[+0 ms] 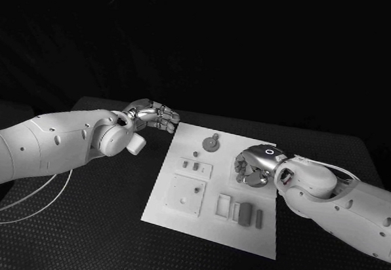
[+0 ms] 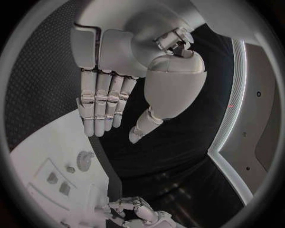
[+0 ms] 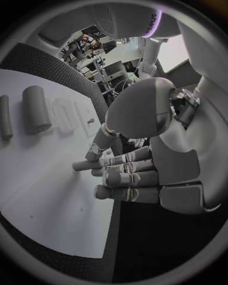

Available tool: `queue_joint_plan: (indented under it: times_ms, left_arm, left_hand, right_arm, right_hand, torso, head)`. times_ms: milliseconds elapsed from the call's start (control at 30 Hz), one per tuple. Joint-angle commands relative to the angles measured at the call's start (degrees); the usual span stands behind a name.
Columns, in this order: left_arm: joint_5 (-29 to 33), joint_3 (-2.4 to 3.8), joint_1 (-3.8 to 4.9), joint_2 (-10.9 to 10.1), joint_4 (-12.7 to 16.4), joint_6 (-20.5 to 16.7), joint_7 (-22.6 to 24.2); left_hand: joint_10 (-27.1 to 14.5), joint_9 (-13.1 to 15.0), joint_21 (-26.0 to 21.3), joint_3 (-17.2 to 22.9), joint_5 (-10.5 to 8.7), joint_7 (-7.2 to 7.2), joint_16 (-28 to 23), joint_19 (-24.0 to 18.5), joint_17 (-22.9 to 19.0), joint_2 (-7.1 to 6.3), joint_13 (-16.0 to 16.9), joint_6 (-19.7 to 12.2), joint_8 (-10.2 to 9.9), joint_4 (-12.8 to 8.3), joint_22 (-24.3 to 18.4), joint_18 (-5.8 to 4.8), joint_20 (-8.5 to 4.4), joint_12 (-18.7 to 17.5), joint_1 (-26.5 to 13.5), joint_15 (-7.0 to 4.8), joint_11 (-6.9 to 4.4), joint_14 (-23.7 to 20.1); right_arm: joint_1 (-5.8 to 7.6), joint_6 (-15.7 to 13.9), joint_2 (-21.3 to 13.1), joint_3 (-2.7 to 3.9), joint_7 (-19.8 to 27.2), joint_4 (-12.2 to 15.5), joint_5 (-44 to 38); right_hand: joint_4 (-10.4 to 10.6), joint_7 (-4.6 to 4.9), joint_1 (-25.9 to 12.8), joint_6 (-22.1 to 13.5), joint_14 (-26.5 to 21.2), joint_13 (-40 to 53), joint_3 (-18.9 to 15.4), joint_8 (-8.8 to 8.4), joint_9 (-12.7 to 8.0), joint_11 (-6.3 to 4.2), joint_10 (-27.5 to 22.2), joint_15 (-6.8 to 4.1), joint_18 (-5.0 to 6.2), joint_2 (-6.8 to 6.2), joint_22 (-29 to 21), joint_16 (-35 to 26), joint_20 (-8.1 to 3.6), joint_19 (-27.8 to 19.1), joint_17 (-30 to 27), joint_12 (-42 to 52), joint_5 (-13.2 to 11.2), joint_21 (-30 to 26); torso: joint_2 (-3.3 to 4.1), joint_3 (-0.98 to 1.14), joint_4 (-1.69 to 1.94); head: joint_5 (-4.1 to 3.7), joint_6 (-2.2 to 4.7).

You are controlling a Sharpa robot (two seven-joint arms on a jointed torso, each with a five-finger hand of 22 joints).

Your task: Assemble the parts on the task board

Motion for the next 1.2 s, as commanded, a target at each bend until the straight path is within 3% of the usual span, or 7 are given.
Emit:
queue_joint_plan:
  times_ms: [33,167,267,567,767,1033,1200]
  left_arm:
    - [0.3,0.03,0.03,0.1,0.0,0.7,0.7]
    - [0.3,0.03,0.03,0.1,0.0,0.7,0.8]
    - [0.3,0.03,0.03,0.1,0.1,0.7,0.8]
    - [0.3,0.04,0.03,0.2,0.1,0.5,0.8]
    - [0.3,0.04,0.03,0.5,0.0,0.7,0.9]
    - [0.3,0.05,0.03,0.6,0.0,0.6,0.9]
    - [0.3,0.05,0.03,0.6,0.0,0.5,0.8]
  left_hand:
    - [0.2,-0.1,-0.4,0.3,0.28,0.11,-0.3,0.0,0.1,0.06,-0.1,0.2,0.3,0.1,-0.1,0.96,0.53,0.3,-0.5,0.4,0.18,-0.2]
    - [0.2,-0.1,-0.4,0.3,0.28,0.11,-0.3,0.0,0.1,0.07,-0.1,0.2,0.3,0.1,-0.1,0.96,0.53,0.3,-0.6,0.4,0.18,-0.2]
    - [0.2,-0.1,-0.4,0.3,0.28,0.11,-0.4,0.0,0.1,0.08,-0.1,0.2,0.3,0.1,-0.1,0.96,0.53,0.3,-0.6,0.4,0.18,-0.1]
    - [0.2,-0.1,-0.4,0.3,0.28,0.1,-0.4,-0.1,0.2,0.1,-0.2,0.2,0.4,0.1,-0.1,0.96,0.53,0.3,-0.6,0.4,0.16,-0.1]
    - [0.2,-0.1,-0.4,0.3,0.28,0.09,-0.4,-0.1,0.2,0.1,-0.2,0.3,0.4,0.1,-0.1,0.96,0.52,0.3,-0.6,0.39,0.15,-0.1]
    - [0.2,-0.1,-0.5,0.4,0.28,0.09,-0.5,-0.1,0.3,0.12,-0.2,0.3,0.4,0.1,-0.1,0.96,0.52,0.4,-0.6,0.39,0.15,-0.1]
    - [0.2,-0.2,-0.5,0.4,0.28,0.09,-0.5,-0.1,0.3,0.13,-0.2,0.3,0.4,0.1,-0.1,0.96,0.52,0.4,-0.5,0.39,0.14,-0.1]
  right_arm:
    - [0.15,-1.6,-0.1,0.95,-0.4,1.1,-0.1]
    - [0.82,-2.1,-0.8,2.63,-0.4,3.5,0.2]
    - [1.39,-2.3,-1.3,3.21,-0.3,5.4,0.6]
    - [1.41,-1.8,1.6,3.28,1.0,7.3,2.5]
    - [-0.43,-1.1,5.1,3.19,2.1,8.1,2.0]
    - [-1.27,-0.8,7.7,1.42,2.6,7.1,-0.4]
    - [-2.27,-0.8,10.2,0.02,2.9,5.9,-1.3]
  right_hand:
    - [0.1,-0.09,1.2,0.4,0.0,1.3,0.4,0.24,0.0,-0.7,1.5,-0.33,0.85,0.42,1.3,0.4,-0.11,0.1,-0.1,0.4,0.2,0.4]
    - [0.1,-0.11,1.3,0.4,0.0,1.4,0.4,0.25,0.1,-0.73,1.5,-0.36,0.85,0.42,1.3,0.5,-0.13,0.1,-0.1,0.4,0.2,0.5]
    - [0.1,-0.13,1.3,0.5,-0.1,1.4,0.4,0.26,0.1,-0.75,1.6,-0.39,0.85,0.39,1.3,0.5,-0.15,0.2,-0.1,0.4,0.2,0.5]
    - [0.1,-0.15,1.3,0.5,-0.1,1.5,0.4,0.27,0.1,-0.78,1.6,-0.42,0.85,0.43,1.3,0.6,-0.17,0.2,-0.2,0.4,0.2,0.6]
    - [0.1,-0.14,1.4,0.4,-0.2,1.5,0.5,0.2,0.1,-0.78,1.5,-0.43,0.85,0.58,1.3,0.6,-0.18,0.1,-0.2,0.3,0.2,0.7]
    - [0.1,-0.13,1.4,0.4,-0.3,1.5,0.5,0.17,0.1,-0.78,1.5,-0.43,0.85,0.64,1.3,0.7,-0.19,0.1,-0.3,0.3,0.2,0.7]
    - [0.1,-0.12,1.4,0.4,-0.3,1.6,0.4,0.16,0.2,-0.78,1.5,-0.43,0.85,0.59,1.3,0.7,-0.19,0.1,-0.3,0.3,0.2,0.8]
  torso:
    - [0.0,0.02,-0.02]
    - [0.02,0.01,-0.02]
    - [-0.01,-0.04,-0.04]
    - [0.04,0.0,0.03]
    - [0.02,-0.02,0.03]
    - [0.0,-0.14,0.02]
    - [0.04,-0.01,0.01]
  head:
    - [0.19,-0.01]
    - [0.29,-0.05]
    - [0.3,-0.04]
    - [0.57,-0.15]
    - [0.69,-0.34]
    - [0.94,-0.58]
    - [1.33,-0.68]
